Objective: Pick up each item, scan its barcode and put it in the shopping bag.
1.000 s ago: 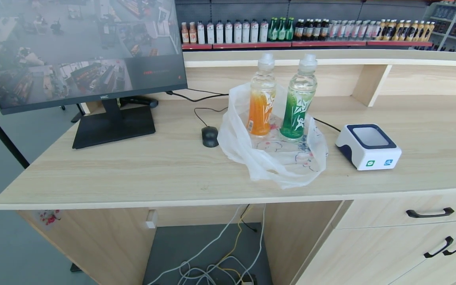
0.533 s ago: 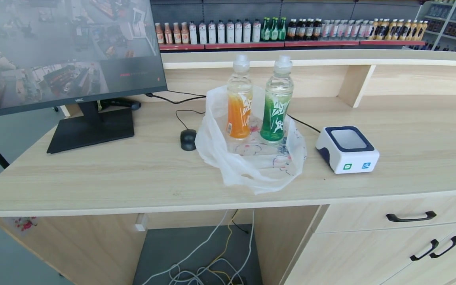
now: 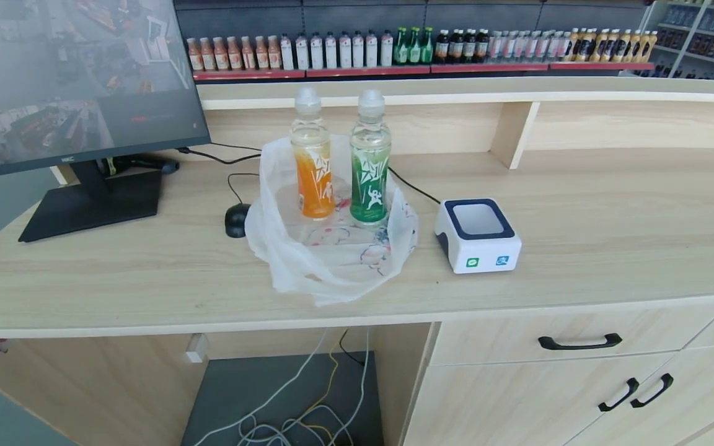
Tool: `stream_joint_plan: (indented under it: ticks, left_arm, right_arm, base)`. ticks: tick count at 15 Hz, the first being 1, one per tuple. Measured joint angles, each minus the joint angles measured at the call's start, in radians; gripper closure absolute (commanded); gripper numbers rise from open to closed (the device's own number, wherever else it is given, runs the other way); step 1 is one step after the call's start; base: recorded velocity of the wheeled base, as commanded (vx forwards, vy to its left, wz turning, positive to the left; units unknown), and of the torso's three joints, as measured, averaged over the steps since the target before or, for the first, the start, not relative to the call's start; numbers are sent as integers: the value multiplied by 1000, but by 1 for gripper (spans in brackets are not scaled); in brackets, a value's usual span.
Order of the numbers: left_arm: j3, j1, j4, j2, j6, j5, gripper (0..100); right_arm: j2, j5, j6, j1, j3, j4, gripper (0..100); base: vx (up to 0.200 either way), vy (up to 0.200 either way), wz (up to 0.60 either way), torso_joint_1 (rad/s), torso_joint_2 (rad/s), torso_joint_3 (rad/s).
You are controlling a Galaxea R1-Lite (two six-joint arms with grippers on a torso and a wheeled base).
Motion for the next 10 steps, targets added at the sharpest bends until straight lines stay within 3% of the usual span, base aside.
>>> stream_joint_plan:
  ticks: [10]
  left_arm:
    - [0,0,0,0,0,0,0]
  right_arm:
    - [0,0,0,0,0,0,0]
  base:
    - [0,-200,0,5,3,3]
